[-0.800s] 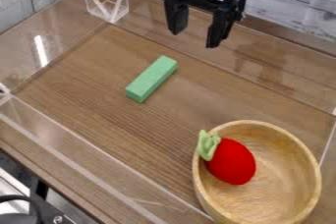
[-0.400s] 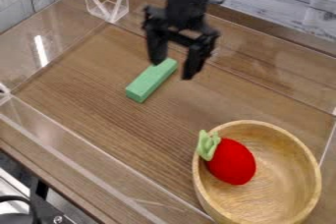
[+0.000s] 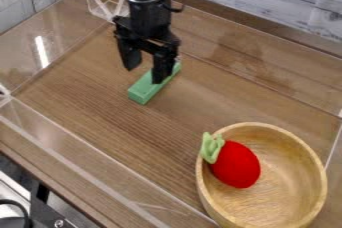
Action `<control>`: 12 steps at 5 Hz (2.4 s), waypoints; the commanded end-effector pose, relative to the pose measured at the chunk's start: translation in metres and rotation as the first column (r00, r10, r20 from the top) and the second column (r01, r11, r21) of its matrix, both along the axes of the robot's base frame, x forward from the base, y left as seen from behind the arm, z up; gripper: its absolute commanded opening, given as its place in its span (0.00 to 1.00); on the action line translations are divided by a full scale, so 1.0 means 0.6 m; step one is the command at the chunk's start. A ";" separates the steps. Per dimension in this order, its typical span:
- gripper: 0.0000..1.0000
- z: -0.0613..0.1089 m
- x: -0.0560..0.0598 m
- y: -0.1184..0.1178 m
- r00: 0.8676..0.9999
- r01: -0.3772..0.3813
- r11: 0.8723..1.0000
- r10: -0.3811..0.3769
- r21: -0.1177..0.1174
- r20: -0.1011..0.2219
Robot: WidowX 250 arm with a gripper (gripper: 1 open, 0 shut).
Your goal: Put the green stick in the brown bowl
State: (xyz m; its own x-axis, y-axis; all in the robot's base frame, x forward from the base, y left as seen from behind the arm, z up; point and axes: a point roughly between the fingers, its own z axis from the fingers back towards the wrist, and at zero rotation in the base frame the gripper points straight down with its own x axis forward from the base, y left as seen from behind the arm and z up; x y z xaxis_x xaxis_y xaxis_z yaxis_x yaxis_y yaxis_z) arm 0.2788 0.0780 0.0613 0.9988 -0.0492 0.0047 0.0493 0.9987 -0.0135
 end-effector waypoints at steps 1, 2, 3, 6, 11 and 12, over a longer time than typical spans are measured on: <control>1.00 0.024 0.019 0.005 0.997 -0.031 0.999 0.031 0.009 0.069; 1.00 0.025 0.027 0.005 0.996 -0.046 0.999 0.046 0.008 0.080; 1.00 0.010 0.032 0.006 0.993 -0.077 0.997 0.076 0.005 0.086; 1.00 -0.015 0.061 -0.011 0.969 -0.228 0.974 0.227 -0.001 0.096; 1.00 -0.007 0.061 0.008 0.969 -0.193 0.981 0.192 -0.010 0.153; 1.00 -0.009 0.064 0.000 0.975 -0.165 0.986 0.164 -0.008 0.150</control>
State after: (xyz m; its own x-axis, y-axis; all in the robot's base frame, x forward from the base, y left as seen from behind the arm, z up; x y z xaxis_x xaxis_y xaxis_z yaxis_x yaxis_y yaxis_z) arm 0.3077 0.0758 0.0422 0.9867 0.1235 0.1054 -0.1219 0.9923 -0.0215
